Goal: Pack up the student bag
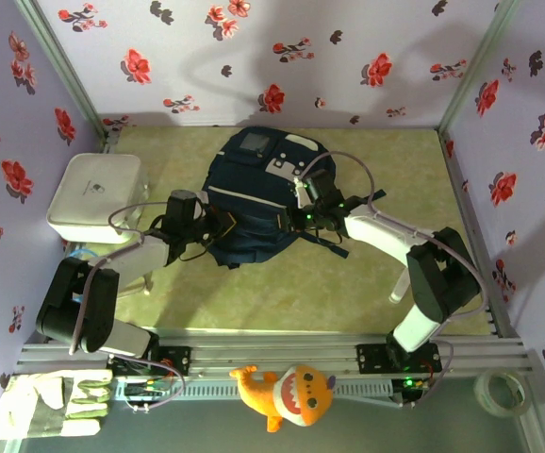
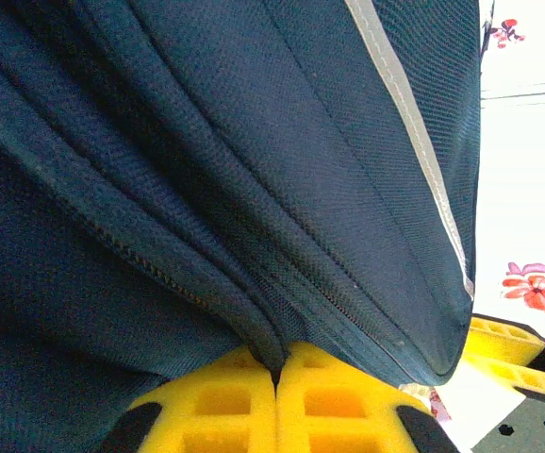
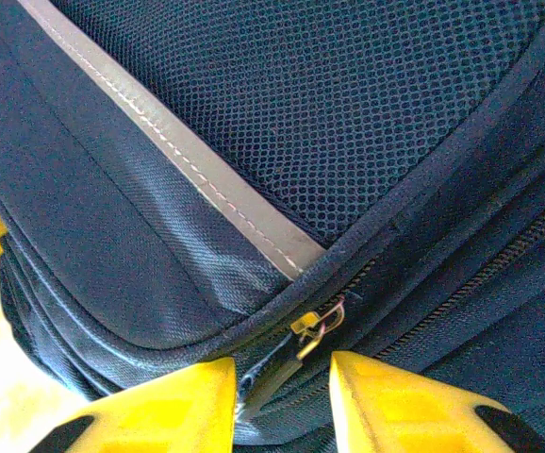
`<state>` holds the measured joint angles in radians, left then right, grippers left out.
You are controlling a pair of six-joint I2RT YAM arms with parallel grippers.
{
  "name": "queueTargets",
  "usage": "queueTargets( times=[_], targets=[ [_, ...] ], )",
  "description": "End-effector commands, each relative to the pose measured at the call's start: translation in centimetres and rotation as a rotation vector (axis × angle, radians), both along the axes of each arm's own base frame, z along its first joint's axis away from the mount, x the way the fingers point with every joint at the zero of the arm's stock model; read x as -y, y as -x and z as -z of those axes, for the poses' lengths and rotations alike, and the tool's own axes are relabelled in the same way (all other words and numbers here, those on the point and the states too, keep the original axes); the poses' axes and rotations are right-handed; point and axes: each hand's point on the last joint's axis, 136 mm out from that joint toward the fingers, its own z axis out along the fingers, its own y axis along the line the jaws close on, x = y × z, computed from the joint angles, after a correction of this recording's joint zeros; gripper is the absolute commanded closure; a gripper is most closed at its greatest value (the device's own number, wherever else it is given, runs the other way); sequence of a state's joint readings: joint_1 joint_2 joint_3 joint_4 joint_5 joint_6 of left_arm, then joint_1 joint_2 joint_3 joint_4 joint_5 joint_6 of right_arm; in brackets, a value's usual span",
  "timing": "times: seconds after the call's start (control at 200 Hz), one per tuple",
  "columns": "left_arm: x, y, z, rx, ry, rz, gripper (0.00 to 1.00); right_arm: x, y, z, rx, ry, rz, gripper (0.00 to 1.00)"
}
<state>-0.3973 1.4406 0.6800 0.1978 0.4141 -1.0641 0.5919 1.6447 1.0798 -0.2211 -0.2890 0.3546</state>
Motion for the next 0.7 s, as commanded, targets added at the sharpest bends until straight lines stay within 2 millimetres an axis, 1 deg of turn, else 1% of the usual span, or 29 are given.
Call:
queueTargets(
  times=[0.0,0.105,0.25,0.35,0.435,0.515,0.615,0.695],
  targets=[
    [1.0,-0.8,-2.5,0.079,0.031,0.027,1.00,-1.5,-1.3,-0.7,0.001,-0.087,0.035,0.71],
    [1.0,-0.7,-2.6,0.081,0.032,0.027,1.00,-1.6,-1.5,-0.4,-0.019,-0.102,0.059,0.77],
    [1.0,-0.7,-2.5,0.082,0.033,0.028,1.00,-1.4,-1.6,-0.2,-0.023,-0.089,0.079,0.89],
    [1.0,-0.8,-2.3,0.078,0.033,0.025,1.00,-1.3,-1.2,-0.7,-0.012,-0.082,0.075,0.97],
    [1.3,-1.0,-2.5,0.083,0.043,0.028,1.00,-1.8,0.1,-1.1,-0.008,-0.069,0.028,0.99],
    [1.7,-1.1,-2.7,0.090,0.050,0.034,1.00,-2.6,1.9,-1.1,-0.018,-0.052,-0.040,0.99],
    [2.2,-1.2,-3.0,0.097,0.057,0.042,1.00,-3.6,4.0,-0.8,-0.006,-0.009,-0.102,1.00],
    [2.5,-1.3,-2.9,0.095,0.060,0.045,1.00,-4.3,5.2,-0.6,-0.001,0.012,-0.133,1.00]
  ],
)
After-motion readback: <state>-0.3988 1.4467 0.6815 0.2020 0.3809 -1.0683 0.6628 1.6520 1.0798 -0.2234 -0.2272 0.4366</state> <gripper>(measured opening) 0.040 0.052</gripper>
